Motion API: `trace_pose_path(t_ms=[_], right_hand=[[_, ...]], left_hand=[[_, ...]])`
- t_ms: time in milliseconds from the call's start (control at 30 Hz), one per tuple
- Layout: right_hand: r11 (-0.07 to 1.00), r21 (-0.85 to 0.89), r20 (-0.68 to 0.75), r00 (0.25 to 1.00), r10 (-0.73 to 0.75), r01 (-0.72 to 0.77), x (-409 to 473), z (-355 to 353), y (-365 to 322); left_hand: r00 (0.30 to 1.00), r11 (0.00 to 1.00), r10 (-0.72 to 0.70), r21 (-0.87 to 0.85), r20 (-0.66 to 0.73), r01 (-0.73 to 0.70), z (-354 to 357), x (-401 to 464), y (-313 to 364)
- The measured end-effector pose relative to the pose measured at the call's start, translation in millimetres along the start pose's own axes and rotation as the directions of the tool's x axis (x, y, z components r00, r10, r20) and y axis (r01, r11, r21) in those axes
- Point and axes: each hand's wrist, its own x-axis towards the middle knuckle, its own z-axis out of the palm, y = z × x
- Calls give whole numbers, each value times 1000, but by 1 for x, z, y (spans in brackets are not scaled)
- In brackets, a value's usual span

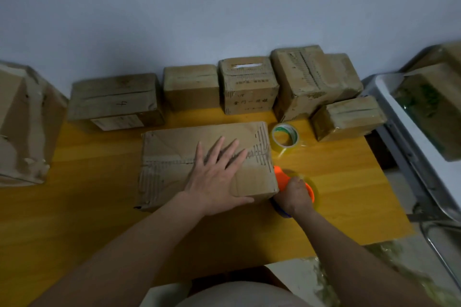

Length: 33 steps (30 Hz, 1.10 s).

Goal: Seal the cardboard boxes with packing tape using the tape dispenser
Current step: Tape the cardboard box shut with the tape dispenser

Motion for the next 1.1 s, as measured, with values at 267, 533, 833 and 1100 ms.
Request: trace_pose_path(t_ms=[267,533,833,1100], right_hand=[[996,-56,-29,997,-71,70,-4,0,29],[863,357,-179,933,-311,356,-28,-70,49],[665,294,-125,717,-686,687,-63,-153,19],[615,317,31,640,-767,722,-83,-182,-12]], left_hand=[[999,1000,-10,1,32,10,-3,0,2],[996,984,-86,-153,38,91,-26,2,21],[974,542,-218,-837,-61,69,-134,47,36],[998,263,-44,-963,46,56,-142,26,0]])
